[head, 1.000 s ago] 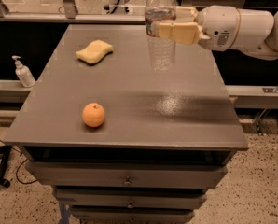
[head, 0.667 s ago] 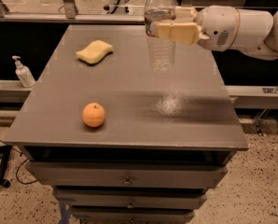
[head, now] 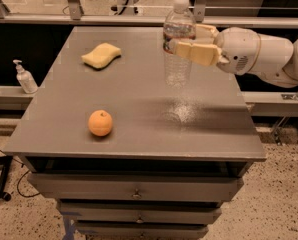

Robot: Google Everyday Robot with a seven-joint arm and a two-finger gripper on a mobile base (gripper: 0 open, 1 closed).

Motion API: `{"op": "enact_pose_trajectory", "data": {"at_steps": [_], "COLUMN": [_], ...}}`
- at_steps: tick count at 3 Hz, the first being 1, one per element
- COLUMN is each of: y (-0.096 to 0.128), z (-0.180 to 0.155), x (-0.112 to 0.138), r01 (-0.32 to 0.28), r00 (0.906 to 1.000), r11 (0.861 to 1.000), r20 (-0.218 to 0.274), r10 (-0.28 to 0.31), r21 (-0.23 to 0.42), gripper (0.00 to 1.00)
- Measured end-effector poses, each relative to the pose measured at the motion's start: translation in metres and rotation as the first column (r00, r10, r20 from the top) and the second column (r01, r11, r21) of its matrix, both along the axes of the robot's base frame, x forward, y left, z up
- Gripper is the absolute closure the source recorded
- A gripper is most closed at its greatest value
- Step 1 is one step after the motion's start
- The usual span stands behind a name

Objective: Place water bottle upright

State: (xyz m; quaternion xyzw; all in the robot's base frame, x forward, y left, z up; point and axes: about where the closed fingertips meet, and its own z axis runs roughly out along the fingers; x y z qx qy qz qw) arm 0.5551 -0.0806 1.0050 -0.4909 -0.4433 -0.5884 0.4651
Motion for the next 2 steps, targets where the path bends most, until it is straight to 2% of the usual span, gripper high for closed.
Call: {"op": "enact_pose_trajectory", "data": {"at_steps": [1, 2], "y": [-0.008, -0.015], "z": [-0.011, -0.023], "x": [-0.002, -0.004], "r01": [-0.005, -0.012], "r00": [0.9998, 0.9998], "r11": [1.0, 1.0], "r20": [0.021, 0.015], "r10": [0.005, 0.012], "r21": [-0.005, -0.028], "gripper": [1.0, 1.0]}}
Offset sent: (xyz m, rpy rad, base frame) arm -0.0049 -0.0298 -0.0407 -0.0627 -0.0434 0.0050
